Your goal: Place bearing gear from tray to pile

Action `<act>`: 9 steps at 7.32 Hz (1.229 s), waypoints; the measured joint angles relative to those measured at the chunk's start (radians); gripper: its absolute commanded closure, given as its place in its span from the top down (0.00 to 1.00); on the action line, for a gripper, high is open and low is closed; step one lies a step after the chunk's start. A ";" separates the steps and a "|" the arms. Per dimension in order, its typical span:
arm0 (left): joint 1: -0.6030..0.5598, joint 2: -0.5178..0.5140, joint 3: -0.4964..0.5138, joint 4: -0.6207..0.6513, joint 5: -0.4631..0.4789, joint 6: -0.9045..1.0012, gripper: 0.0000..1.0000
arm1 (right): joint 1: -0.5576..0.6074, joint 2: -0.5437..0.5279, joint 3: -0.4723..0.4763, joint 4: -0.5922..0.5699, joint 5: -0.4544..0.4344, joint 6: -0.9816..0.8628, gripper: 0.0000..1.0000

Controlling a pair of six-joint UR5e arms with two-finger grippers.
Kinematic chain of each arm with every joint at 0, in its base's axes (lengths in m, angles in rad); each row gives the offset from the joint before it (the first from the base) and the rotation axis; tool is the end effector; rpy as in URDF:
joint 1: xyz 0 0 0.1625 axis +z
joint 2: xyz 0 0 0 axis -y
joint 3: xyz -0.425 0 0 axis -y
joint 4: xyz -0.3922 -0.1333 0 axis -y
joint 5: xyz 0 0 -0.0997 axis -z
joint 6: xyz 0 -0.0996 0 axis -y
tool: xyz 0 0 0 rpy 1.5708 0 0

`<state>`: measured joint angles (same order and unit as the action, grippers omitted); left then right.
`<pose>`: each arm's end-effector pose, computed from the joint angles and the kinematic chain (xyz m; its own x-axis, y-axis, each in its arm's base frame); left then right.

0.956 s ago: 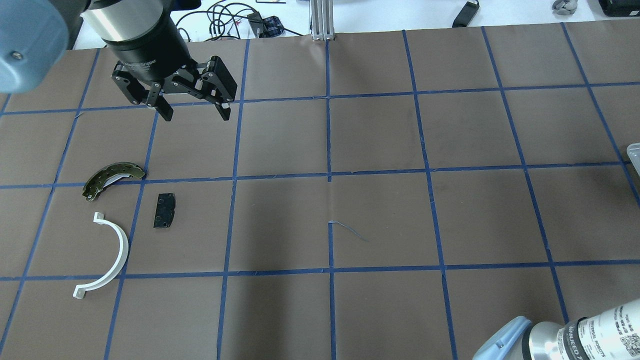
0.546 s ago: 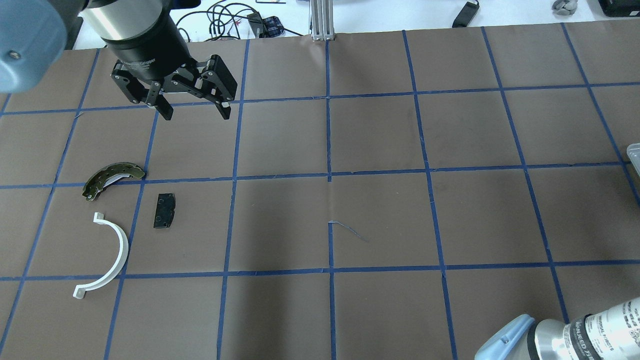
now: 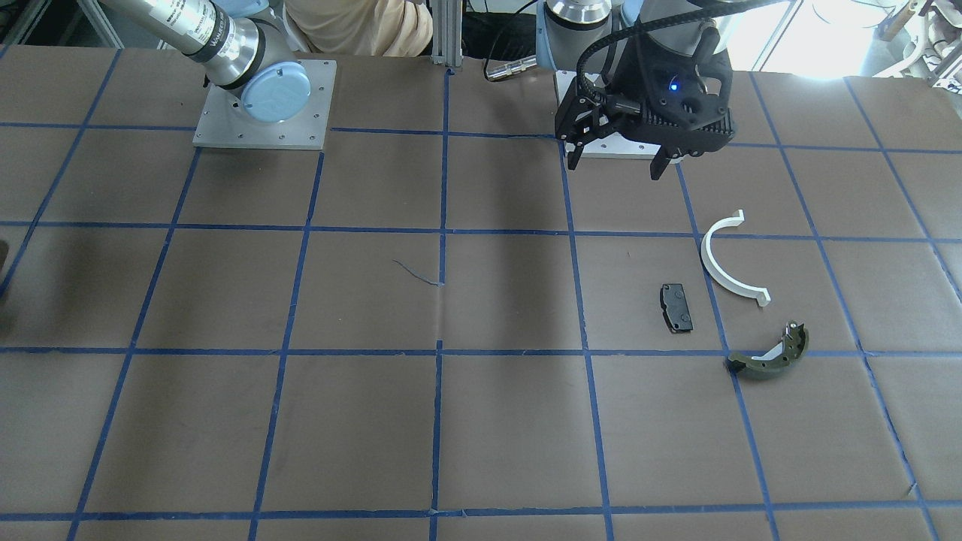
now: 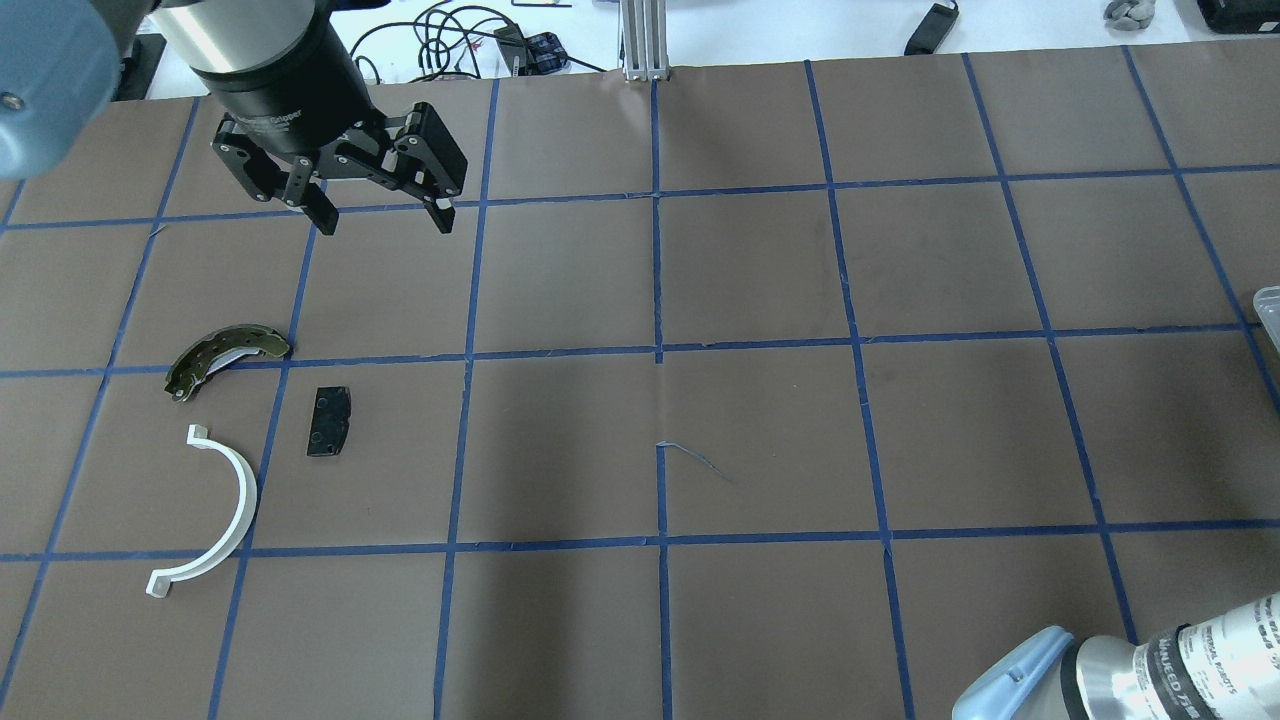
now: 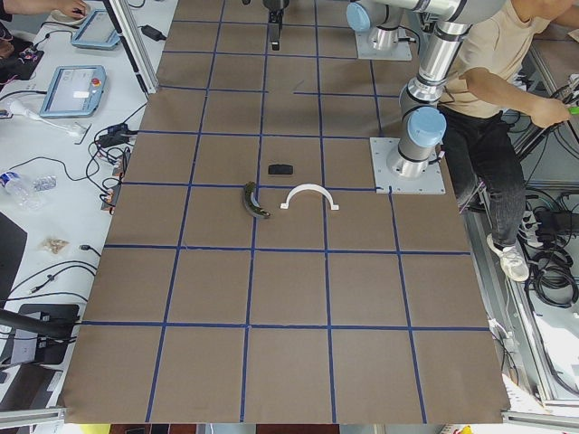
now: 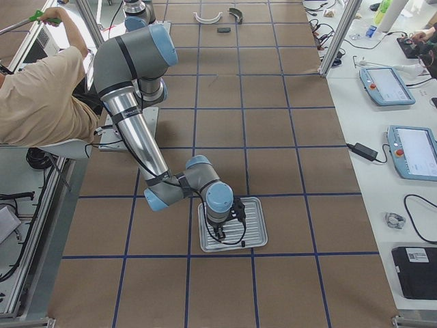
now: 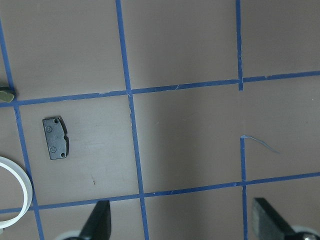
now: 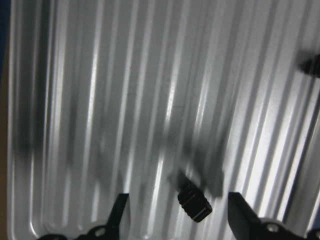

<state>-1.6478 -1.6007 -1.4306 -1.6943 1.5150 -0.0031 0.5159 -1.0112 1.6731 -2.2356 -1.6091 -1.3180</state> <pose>-0.1770 -0.4887 0.5297 -0.9958 0.0730 0.0557 0.0738 0.9972 0.0134 -0.4885 -0.4259 0.1824 -0.9655 -0.2602 0.0124 -0.2596 0.9650 0.0363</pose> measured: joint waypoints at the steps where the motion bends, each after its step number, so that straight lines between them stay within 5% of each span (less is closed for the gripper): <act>1: 0.002 -0.003 -0.002 0.001 -0.003 -0.001 1.00 | 0.000 0.002 0.000 -0.005 0.000 -0.001 0.36; 2: 0.002 -0.008 -0.002 0.004 -0.005 -0.003 1.00 | 0.000 0.003 -0.001 -0.007 0.000 -0.001 0.19; 5: 0.002 -0.014 0.007 0.006 -0.008 -0.004 1.00 | 0.000 0.004 -0.001 -0.010 -0.008 -0.003 0.01; 9: 0.003 -0.008 0.003 0.004 -0.007 -0.001 1.00 | 0.007 -0.013 -0.003 0.003 -0.032 0.005 0.00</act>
<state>-1.6446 -1.6084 -1.4274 -1.6902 1.5083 -0.0045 0.5230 -1.0241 1.6703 -2.2327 -1.6412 -1.3135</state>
